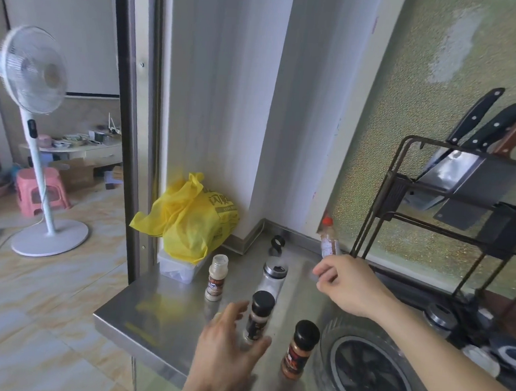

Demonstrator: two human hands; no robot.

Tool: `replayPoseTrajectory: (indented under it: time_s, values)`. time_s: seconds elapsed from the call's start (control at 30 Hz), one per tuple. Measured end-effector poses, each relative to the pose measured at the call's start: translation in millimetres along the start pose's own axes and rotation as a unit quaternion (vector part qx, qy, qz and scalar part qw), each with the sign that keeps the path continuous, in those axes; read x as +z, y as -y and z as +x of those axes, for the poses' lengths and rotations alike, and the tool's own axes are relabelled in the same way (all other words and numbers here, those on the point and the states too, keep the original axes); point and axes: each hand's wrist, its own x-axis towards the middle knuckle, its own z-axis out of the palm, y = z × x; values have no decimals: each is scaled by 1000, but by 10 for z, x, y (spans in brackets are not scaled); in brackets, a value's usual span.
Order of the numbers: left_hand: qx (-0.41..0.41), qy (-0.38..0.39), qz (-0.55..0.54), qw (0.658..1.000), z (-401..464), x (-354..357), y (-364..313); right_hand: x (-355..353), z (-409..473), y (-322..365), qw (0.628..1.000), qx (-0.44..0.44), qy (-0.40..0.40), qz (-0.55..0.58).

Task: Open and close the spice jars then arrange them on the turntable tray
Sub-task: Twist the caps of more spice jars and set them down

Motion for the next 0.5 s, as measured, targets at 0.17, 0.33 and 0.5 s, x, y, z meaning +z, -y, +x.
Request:
replayPoseTrajectory:
  time_s: [0.17,0.33,0.5]
  values:
    - [61,-202,9,977,120,-302,102,132,552,-168,1000,-10,19,9]
    - [54,-181,59,980,630,-289,323,431,1189,-133,998,-53,19,-42]
    - [89,-161,100,978,785,-162,462,787,1722,-221,987,-108,49,-112]
